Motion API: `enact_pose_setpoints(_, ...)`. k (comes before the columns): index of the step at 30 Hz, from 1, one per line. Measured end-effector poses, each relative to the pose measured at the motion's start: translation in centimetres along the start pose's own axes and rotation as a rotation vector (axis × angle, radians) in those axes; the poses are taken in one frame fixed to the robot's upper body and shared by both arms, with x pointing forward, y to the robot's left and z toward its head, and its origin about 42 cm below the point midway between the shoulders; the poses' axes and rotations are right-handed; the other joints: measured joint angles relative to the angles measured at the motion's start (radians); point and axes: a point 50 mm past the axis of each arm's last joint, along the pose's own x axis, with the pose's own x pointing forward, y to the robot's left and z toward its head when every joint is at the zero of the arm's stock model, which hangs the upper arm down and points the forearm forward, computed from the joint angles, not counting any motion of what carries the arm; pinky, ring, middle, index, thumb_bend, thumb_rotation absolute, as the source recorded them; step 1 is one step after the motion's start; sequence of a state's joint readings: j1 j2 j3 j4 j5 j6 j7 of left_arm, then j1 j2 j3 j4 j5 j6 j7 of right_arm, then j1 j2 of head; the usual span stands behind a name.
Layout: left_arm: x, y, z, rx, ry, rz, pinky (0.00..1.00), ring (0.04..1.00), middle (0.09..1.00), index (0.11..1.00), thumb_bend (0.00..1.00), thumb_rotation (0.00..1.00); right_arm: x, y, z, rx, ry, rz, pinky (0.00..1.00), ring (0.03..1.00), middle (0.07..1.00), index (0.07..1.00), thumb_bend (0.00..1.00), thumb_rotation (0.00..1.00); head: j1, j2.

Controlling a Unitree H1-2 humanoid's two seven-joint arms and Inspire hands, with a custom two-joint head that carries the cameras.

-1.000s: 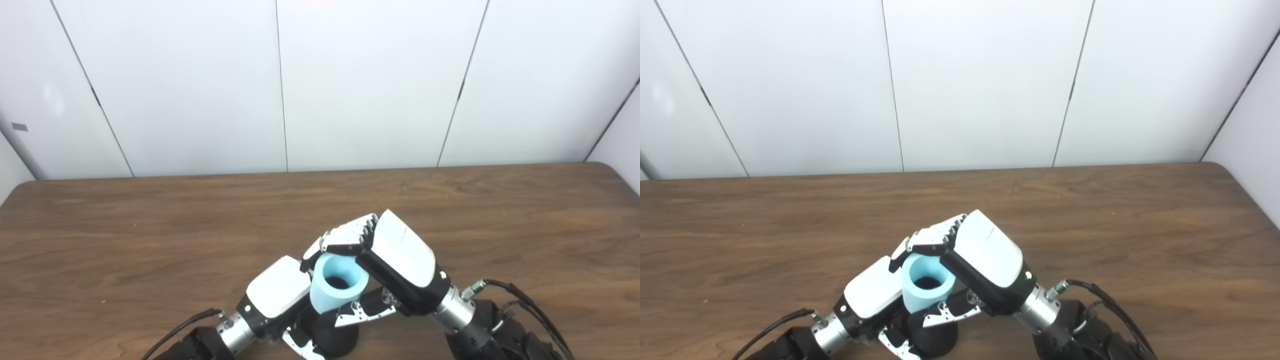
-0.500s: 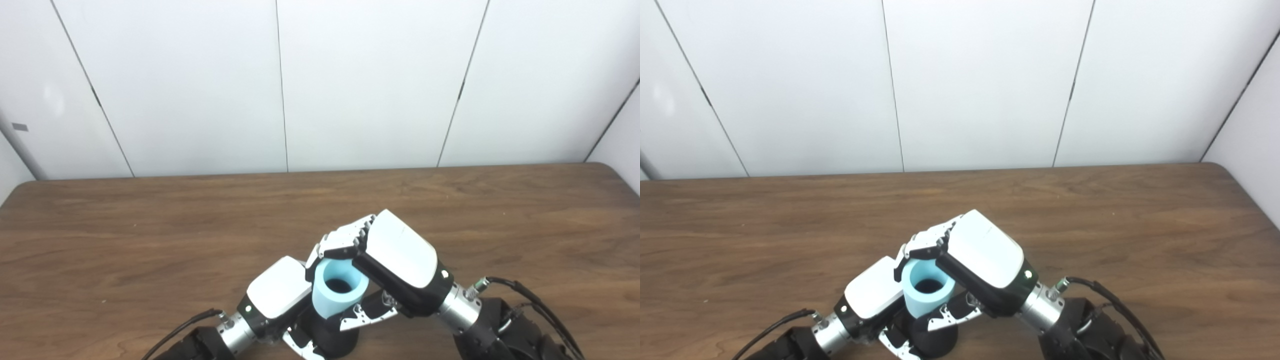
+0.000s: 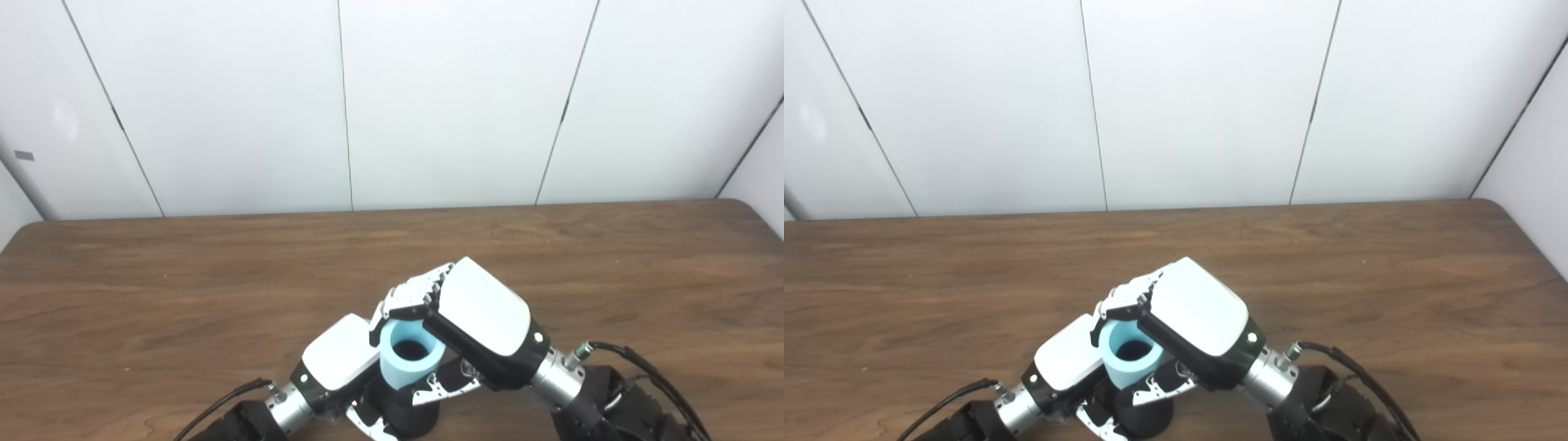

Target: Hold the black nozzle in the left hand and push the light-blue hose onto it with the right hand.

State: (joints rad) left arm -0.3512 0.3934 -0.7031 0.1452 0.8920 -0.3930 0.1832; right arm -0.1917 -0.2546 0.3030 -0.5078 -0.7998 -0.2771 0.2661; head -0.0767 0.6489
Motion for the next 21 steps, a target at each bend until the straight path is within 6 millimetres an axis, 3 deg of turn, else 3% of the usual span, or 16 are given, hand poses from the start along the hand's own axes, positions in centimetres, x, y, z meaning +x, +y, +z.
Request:
enact_pose_setpoints(6, 0.0, 0.0, 0.0, 0.002, 0.003, 0.0, 0.44, 0.542, 0.509, 0.468, 0.52, 0.0, -0.1, 0.1, 0.0, 0.003, 0.009, -0.002, 0.35, 0.495, 0.5, 0.473, 0.53, 0.0, 0.0, 0.0)
enact_pose_setpoints(8, 0.0, 0.0, 0.0, 0.002, 0.003, -0.001, 0.43, 0.539, 0.508, 0.468, 0.52, 0.0, -0.1, 0.1, 0.0, 0.009, 0.019, -0.007, 0.35, 0.504, 0.537, 0.484, 0.52, 0.12, 0.0, 0.0)
enact_pose_setpoints(10, 0.0, 0.0, 0.0, 0.002, 0.002, -0.001, 0.43, 0.539, 0.508, 0.469, 0.52, 0.0, -0.1, 0.1, -0.1, 0.016, 0.03, -0.008, 0.36, 0.509, 0.549, 0.486, 0.52, 0.14, -0.002, 0.0)
enact_pose_setpoints(11, 0.0, 0.0, 0.0, 0.002, 0.002, -0.001, 0.43, 0.54, 0.508, 0.468, 0.52, 0.0, -0.1, 0.1, -0.1, 0.019, 0.035, -0.005, 0.37, 0.514, 0.561, 0.526, 0.72, 0.22, -0.003, 0.0)
enact_pose_setpoints(14, 0.0, 0.0, 0.1, 0.005, 0.0, -0.003, 0.43, 0.538, 0.51, 0.466, 0.52, 0.0, -0.2, 0.1, -0.4, 0.02, 0.064, 0.015, 0.39, 0.534, 0.597, 0.591, 0.92, 0.37, -0.003, 0.0)
enact_pose_setpoints(16, 0.1, -0.1, 0.1, 0.005, -0.001, -0.004, 0.42, 0.538, 0.509, 0.467, 0.52, 0.0, -0.4, 0.2, -0.7, 0.024, 0.102, 0.041, 0.4, 0.546, 0.626, 0.622, 0.98, 0.43, -0.002, 0.0)
enact_pose_setpoints(21, 0.1, -0.1, 0.1, 0.006, -0.002, -0.004, 0.42, 0.522, 0.503, 0.473, 0.52, 0.0, -1.0, 0.5, -0.9, 0.025, 0.156, 0.078, 0.46, 0.625, 0.696, 0.699, 1.0, 0.49, -0.003, 0.0)
